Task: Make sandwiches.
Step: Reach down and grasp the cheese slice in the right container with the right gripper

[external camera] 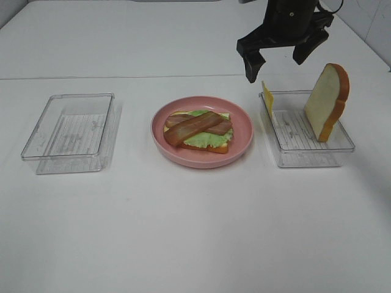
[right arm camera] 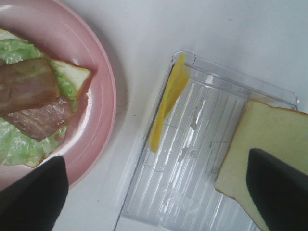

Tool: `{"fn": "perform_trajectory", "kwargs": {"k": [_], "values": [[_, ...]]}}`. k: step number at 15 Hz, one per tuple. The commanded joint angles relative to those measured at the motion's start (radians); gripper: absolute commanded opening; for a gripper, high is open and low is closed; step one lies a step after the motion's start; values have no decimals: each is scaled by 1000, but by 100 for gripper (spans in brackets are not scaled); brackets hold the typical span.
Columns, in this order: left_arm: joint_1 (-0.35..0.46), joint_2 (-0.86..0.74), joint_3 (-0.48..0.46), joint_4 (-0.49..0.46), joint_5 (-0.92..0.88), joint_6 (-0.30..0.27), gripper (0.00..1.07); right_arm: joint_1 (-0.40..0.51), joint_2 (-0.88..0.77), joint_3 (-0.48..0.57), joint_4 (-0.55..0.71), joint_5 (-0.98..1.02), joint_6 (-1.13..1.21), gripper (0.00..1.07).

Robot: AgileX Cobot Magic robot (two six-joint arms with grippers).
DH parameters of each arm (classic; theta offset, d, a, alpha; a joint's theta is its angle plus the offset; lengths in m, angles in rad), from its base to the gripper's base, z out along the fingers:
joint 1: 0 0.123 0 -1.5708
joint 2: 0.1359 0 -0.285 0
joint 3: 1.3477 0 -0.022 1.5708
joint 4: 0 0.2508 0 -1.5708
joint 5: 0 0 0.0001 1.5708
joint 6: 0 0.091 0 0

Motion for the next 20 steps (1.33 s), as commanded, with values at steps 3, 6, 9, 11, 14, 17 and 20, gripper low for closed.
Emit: {"fn": "perform_trajectory", "kwargs": {"k": [3, 6, 9, 11, 14, 17, 20], "values": [[3, -17, 2, -4, -5, 2, 100, -4, 61, -5, 18, -23, -3, 98], [3, -17, 2, -4, -5, 2, 100, -4, 110, -5, 20, -63, -3, 98], [3, -17, 2, -4, -5, 2, 100, -6, 137, -5, 20, -100, 16, 97], [3, -17, 2, -4, -5, 2, 100, -14, 154, -5, 17, -104, 54, 97], [3, -17, 2, -4, -5, 2, 100, -31, 158, -5, 3, -108, 81, 92], [3, -17, 2, -4, -5, 2, 100, -39, 158, -5, 3, -114, 105, 60], [3, -17, 2, -4, -5, 2, 100, -39, 158, -5, -2, -108, 122, 16]]}}
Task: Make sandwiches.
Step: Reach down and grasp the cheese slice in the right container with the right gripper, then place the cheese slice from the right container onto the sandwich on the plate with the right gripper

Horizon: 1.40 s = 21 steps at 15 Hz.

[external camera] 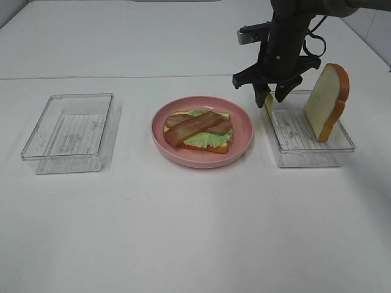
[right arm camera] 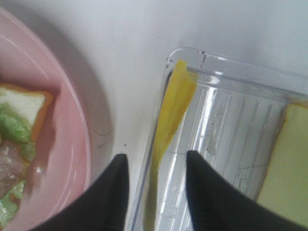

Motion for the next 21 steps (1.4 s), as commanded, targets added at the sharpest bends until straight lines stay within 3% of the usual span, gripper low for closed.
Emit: {"fn": "perform_trajectory", "kwargs": {"k": [1, 14, 18, 21], "values": [[3, -17, 2, -4, -5, 2, 100, -6, 1, -5, -12, -1, -8, 0], [3, -17, 2, -4, -5, 2, 100, 45, -244, -12, -11, 102, -71, 0], [3, -17, 2, -4, -5, 2, 100, 166, -248, -12, 4, 101, -71, 0], [3, -17, 2, -4, -5, 2, 100, 256, -234, -10, 126, 50, -71, 0]]}}
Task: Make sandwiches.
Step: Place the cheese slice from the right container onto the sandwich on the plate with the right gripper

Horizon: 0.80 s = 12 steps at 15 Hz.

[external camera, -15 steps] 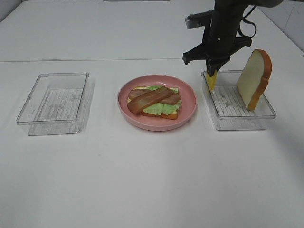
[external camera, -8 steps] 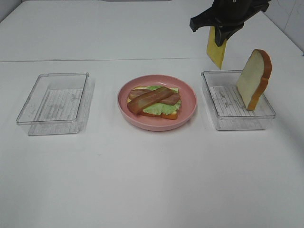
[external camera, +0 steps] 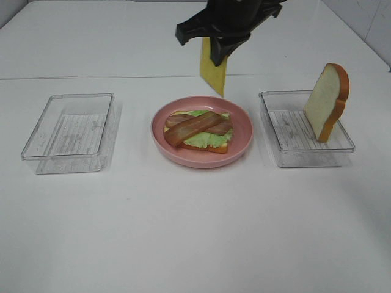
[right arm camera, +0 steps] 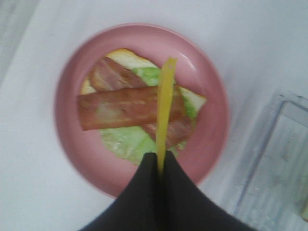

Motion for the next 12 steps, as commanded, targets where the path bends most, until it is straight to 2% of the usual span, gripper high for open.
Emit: {"fn": "perform_trajectory", "kwargs": {"k": [1, 6, 12], "values": [[2, -17, 2, -4, -5, 0, 100, 37, 21, -1, 73, -37, -17, 0], [2, -17, 2, -4, -5, 0, 100, 47, 129, 4, 267, -50, -113, 0], [2, -17, 2, -4, -5, 0, 100, 44, 185, 4, 204, -80, -110, 0]]}}
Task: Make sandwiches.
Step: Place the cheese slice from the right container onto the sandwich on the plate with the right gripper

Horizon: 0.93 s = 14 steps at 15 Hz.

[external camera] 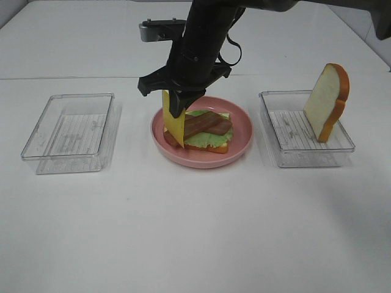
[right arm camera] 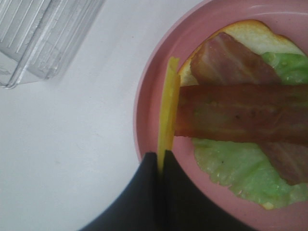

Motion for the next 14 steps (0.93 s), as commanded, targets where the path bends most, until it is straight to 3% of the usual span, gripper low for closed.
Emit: {"fn": "perform_trajectory", "kwargs": {"k": [1, 5, 10, 14], "values": [[2, -17, 2, -4, -5, 0, 100, -2, 12, 4, -63, -27, -3, 0], [2, -17, 2, -4, -5, 0, 100, -3, 13, 4, -173, -38, 33, 0], [2, -17, 2, -4, -5, 0, 100, -6, 17, 4, -189, -35, 73, 0], [2, -17, 2, -4, -5, 0, 100, -6, 75, 4, -272, -20, 185, 0]]}}
